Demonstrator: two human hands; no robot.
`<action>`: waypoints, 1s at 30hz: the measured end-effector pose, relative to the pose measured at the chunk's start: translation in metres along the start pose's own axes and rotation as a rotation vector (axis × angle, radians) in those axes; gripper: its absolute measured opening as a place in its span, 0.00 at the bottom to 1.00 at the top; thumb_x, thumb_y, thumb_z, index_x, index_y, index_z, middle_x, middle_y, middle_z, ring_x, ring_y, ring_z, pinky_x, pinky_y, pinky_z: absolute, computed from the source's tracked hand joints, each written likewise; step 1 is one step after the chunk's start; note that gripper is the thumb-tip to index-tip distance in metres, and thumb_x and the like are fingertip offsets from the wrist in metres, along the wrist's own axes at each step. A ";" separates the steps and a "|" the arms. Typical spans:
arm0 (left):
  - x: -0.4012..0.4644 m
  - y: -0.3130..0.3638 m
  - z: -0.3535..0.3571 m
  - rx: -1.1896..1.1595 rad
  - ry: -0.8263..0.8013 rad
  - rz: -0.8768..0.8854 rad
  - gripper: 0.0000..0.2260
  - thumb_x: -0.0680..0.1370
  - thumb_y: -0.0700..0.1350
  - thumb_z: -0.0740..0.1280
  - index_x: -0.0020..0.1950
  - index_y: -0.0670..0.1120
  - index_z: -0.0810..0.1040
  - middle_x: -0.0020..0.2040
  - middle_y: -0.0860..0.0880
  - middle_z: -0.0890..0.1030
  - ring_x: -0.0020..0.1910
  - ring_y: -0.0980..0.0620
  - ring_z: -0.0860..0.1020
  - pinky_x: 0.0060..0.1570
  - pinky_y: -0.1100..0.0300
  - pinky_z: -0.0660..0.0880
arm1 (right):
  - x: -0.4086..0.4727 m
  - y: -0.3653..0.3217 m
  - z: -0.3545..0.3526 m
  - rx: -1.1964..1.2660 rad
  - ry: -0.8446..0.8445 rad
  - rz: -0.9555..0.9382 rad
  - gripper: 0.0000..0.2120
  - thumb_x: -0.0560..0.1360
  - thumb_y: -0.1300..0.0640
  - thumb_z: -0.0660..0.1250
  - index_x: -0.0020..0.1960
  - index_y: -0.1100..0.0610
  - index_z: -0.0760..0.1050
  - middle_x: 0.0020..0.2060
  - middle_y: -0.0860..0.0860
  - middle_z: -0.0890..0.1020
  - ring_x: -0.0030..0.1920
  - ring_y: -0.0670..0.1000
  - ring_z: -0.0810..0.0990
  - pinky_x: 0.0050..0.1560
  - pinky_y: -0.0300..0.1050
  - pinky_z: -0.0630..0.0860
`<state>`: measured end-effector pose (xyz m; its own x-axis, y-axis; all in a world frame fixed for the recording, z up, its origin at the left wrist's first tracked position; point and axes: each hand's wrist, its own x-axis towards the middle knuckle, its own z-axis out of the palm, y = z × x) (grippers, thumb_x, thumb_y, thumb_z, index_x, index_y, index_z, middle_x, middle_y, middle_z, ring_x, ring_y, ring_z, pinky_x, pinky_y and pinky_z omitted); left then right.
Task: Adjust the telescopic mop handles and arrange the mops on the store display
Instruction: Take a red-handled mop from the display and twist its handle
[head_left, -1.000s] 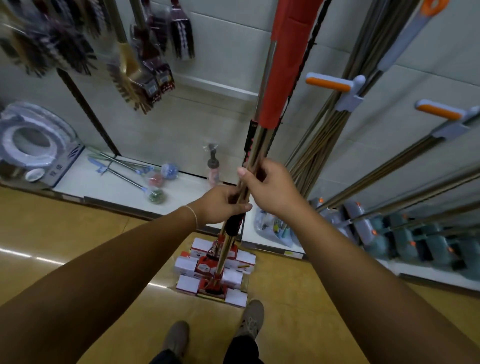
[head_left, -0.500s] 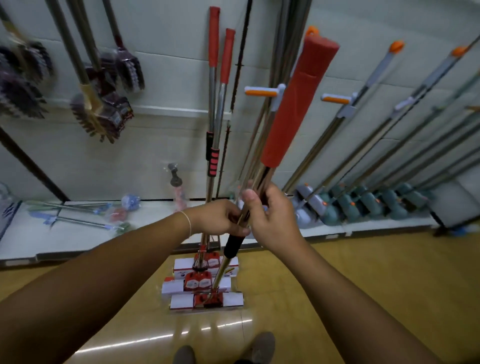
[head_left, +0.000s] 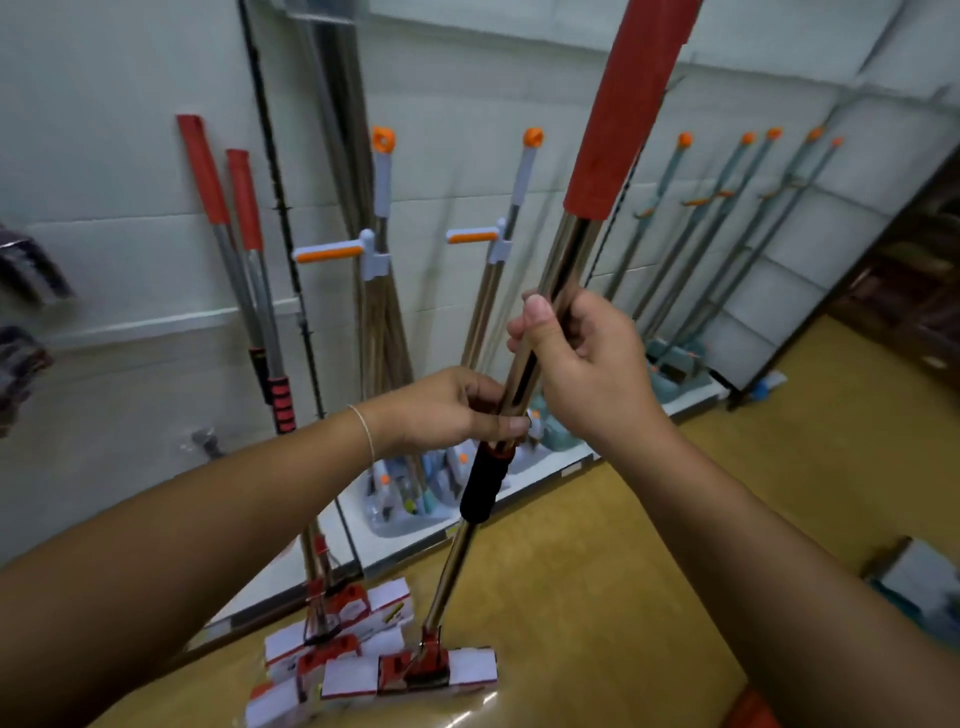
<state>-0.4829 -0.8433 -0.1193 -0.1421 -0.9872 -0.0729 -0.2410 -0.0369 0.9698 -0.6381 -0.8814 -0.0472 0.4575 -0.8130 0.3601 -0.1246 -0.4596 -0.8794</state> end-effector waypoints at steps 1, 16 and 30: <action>0.012 0.007 0.005 -0.006 -0.008 0.009 0.10 0.76 0.44 0.71 0.51 0.37 0.83 0.49 0.41 0.85 0.52 0.44 0.83 0.59 0.52 0.77 | 0.006 0.001 -0.010 0.004 0.016 0.009 0.06 0.80 0.53 0.64 0.48 0.54 0.76 0.40 0.48 0.84 0.44 0.45 0.85 0.46 0.42 0.81; 0.223 0.109 0.115 -0.038 -0.167 0.220 0.07 0.75 0.44 0.71 0.47 0.40 0.83 0.47 0.40 0.85 0.51 0.41 0.83 0.56 0.49 0.78 | 0.080 0.028 -0.222 -0.014 0.262 -0.004 0.06 0.81 0.54 0.63 0.48 0.55 0.76 0.44 0.52 0.85 0.47 0.47 0.86 0.50 0.42 0.82; 0.395 0.185 0.219 0.074 -0.254 0.397 0.06 0.77 0.44 0.70 0.47 0.42 0.82 0.45 0.44 0.85 0.47 0.47 0.84 0.54 0.50 0.79 | 0.136 0.070 -0.389 -0.135 0.491 0.005 0.08 0.82 0.58 0.62 0.54 0.62 0.76 0.48 0.55 0.84 0.49 0.47 0.85 0.48 0.34 0.80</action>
<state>-0.7939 -1.2057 -0.0197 -0.4650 -0.8531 0.2366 -0.1866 0.3557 0.9158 -0.9274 -1.1632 0.0615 -0.0069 -0.8727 0.4883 -0.2536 -0.4708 -0.8450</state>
